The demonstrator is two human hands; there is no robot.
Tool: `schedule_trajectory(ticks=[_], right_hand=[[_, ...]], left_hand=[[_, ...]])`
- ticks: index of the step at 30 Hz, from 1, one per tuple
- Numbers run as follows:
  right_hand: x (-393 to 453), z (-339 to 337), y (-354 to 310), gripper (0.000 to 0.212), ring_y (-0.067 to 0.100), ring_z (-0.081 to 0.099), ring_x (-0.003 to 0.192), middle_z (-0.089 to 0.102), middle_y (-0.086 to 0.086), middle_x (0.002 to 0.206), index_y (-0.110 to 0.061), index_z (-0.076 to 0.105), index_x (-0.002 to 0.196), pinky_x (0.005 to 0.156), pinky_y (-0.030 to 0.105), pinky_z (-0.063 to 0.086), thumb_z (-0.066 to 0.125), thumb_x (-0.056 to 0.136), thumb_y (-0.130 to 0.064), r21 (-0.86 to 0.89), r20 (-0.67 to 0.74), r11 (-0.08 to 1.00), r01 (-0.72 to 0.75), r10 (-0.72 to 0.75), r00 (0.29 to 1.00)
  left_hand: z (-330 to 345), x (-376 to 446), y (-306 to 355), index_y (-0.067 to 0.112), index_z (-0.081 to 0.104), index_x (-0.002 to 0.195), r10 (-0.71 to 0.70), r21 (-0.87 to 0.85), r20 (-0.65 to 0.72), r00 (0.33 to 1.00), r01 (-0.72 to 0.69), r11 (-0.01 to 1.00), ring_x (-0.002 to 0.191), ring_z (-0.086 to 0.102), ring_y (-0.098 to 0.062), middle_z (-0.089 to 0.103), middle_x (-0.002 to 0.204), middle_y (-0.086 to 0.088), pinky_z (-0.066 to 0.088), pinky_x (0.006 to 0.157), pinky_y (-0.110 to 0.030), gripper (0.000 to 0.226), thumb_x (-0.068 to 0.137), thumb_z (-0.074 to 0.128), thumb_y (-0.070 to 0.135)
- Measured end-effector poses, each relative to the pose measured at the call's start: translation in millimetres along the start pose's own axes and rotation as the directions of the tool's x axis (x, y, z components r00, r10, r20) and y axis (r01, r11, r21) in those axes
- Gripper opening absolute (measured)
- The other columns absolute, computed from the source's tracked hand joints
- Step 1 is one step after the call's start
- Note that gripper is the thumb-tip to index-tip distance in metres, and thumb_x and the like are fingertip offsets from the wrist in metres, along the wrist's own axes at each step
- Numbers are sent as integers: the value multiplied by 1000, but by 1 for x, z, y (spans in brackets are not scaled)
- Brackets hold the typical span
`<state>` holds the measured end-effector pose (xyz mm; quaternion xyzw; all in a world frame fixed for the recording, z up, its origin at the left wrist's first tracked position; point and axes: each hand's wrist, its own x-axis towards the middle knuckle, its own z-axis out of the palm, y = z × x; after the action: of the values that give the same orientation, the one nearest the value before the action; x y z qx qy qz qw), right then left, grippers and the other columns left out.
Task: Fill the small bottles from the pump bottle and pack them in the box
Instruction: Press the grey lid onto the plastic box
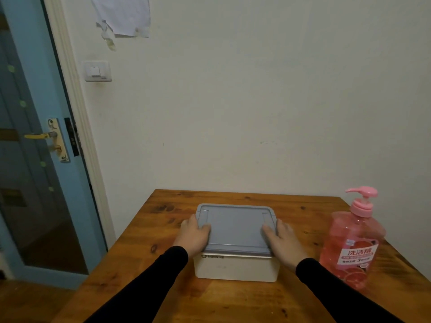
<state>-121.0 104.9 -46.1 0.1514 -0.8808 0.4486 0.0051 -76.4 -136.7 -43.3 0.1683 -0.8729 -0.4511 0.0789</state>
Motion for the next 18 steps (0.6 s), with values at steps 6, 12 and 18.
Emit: schedule_trajectory(ticks=[6,12,18], right_hand=[[18,-5,2,69,22,-6,146,-10,7,160,-16,4,153,116,33,0,28,97,-51,-556,151,823,115,-36,988],[28,-1,5,57,23,-9,146,-6,9,160,-16,19,151,118,35,-1,30,100,-39,-524,230,838,151,-32,973],[27,1,5,60,21,-7,146,-6,6,160,-15,12,153,117,32,0,34,101,-35,-487,218,862,140,-35,975]], left_hand=[[3,7,0,20,3,151,214,585,54,975,-204,785,144,0,-26,-3,159,-6,3,115,-44,63,96,23,44],[1,13,1,23,6,151,121,642,183,976,-212,737,144,-4,-25,-9,159,-4,-1,113,-45,60,96,14,46],[-1,12,5,21,10,150,103,652,224,969,-227,723,143,8,-28,-6,159,-7,10,114,-45,59,96,15,45]])
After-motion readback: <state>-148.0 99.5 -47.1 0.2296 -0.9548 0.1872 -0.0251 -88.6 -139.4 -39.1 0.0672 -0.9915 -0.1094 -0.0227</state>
